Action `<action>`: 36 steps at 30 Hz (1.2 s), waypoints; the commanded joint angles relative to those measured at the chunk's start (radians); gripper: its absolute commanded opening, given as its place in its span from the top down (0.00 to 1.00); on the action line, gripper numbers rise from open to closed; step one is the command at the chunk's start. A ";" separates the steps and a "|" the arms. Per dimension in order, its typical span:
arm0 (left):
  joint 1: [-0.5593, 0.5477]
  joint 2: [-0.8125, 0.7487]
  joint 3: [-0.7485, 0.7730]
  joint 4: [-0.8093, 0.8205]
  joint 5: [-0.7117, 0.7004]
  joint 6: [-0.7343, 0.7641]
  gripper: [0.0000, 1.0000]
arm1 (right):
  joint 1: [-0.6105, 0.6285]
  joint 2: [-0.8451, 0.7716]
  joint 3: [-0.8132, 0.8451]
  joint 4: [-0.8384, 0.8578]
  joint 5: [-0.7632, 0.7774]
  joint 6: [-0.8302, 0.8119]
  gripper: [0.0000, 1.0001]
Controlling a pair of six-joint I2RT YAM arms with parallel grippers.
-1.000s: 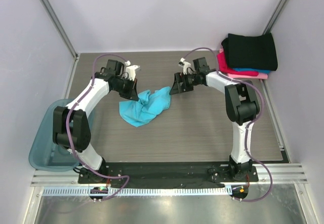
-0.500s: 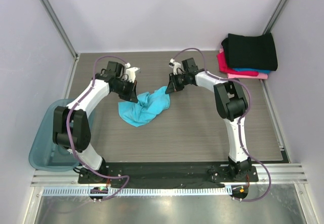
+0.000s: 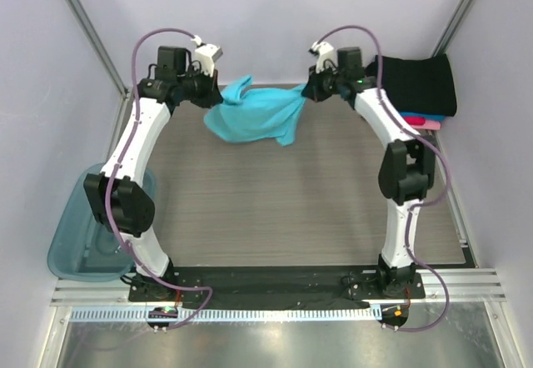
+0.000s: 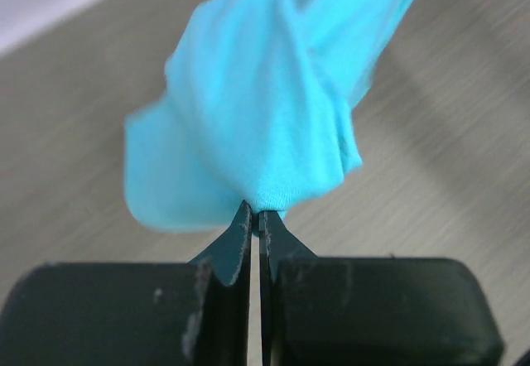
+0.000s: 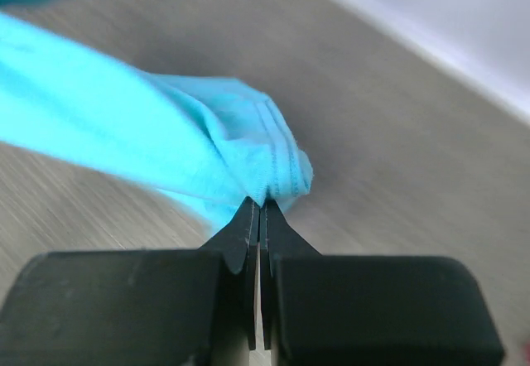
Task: Fold and stack the t-shirts
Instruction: Flatten the tshirt out
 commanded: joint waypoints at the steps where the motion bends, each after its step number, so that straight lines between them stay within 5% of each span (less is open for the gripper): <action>1: 0.003 -0.045 0.046 -0.002 0.020 0.031 0.99 | -0.014 -0.198 0.018 -0.035 0.045 -0.151 0.99; 3: -0.008 -0.094 -0.018 -0.018 0.040 0.040 0.91 | -0.016 -0.311 -0.115 -0.038 0.050 -0.191 0.99; 8: -0.039 -0.250 -0.433 -0.144 0.177 -0.003 0.52 | 0.039 -0.566 -0.481 -0.162 0.024 -0.298 0.99; 11: -0.039 -0.323 -0.540 -0.147 0.195 -0.020 0.48 | 0.088 -0.687 -0.706 -0.208 0.012 -0.292 0.97; 13: -0.039 -0.358 -0.563 -0.115 0.169 -0.012 0.41 | 0.127 -0.788 -0.805 -0.236 0.038 -0.269 0.81; 16: -0.039 -0.334 -0.504 -0.068 0.116 0.014 0.35 | 0.133 -0.824 -0.876 -0.312 0.042 -0.243 0.52; 24: -0.048 0.146 -0.012 -0.241 0.113 0.026 0.41 | 0.093 -0.685 -0.695 -0.121 0.257 -0.166 0.51; 36: -0.073 0.297 0.086 -0.221 0.118 0.017 0.44 | -0.066 -0.373 -0.547 -0.015 0.293 -0.226 0.53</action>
